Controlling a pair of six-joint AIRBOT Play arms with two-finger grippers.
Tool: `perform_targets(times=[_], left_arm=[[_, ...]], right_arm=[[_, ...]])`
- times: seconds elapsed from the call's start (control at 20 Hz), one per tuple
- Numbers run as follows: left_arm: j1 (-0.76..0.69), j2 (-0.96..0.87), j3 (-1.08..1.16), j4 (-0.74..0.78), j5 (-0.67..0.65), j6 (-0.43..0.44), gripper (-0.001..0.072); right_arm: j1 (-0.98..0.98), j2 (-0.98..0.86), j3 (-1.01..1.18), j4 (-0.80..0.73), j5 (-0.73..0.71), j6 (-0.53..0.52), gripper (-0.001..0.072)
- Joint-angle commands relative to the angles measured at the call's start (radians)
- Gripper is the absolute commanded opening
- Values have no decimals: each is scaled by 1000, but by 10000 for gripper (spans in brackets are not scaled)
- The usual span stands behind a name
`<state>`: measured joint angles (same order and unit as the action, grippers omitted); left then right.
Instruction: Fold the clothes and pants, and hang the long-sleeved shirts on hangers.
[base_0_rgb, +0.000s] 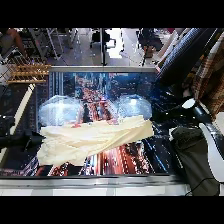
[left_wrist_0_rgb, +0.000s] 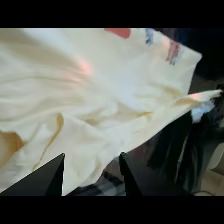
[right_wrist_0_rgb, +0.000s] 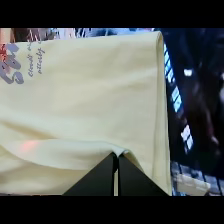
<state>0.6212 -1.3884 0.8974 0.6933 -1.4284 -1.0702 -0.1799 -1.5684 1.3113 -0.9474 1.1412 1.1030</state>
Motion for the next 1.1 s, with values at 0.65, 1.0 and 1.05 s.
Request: perform_targets(times=[0.65, 1.0, 1.05], left_arm=[[-352, -2, -29, 215, 407, -233, 355], [-351, -2, -29, 243, 200, -232, 207], [-351, -1, -29, 246, 182, -232, 193]], right_arm=[[8, -17, 10, -2, 101, 2, 15], [8, -17, 10, -2, 103, 3, 15], [8, -17, 10, -2, 103, 3, 15]])
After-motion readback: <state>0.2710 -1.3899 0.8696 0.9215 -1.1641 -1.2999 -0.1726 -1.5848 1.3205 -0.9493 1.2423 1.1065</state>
